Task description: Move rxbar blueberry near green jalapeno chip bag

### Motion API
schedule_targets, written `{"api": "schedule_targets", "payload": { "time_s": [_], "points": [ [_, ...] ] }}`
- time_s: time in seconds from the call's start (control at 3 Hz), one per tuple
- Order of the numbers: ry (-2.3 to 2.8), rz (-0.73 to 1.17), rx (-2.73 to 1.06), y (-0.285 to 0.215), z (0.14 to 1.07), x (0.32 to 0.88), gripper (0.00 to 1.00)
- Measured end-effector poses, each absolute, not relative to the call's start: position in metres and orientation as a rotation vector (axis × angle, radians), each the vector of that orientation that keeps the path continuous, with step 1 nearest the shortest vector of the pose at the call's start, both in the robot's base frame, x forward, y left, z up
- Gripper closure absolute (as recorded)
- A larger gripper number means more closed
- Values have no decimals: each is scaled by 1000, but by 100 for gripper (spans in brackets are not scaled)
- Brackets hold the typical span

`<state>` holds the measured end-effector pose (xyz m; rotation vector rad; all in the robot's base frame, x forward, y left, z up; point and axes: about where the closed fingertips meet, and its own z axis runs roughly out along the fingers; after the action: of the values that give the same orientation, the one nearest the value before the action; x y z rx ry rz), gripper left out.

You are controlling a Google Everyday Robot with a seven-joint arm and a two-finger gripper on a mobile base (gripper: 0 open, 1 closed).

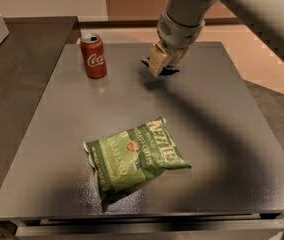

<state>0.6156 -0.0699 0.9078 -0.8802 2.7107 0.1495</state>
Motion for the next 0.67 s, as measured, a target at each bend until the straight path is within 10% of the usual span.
{"api": "schedule_targets", "payload": {
  "time_s": [0.67],
  "points": [
    [2704,239,-1143,-62,897,555,100]
  ]
}}
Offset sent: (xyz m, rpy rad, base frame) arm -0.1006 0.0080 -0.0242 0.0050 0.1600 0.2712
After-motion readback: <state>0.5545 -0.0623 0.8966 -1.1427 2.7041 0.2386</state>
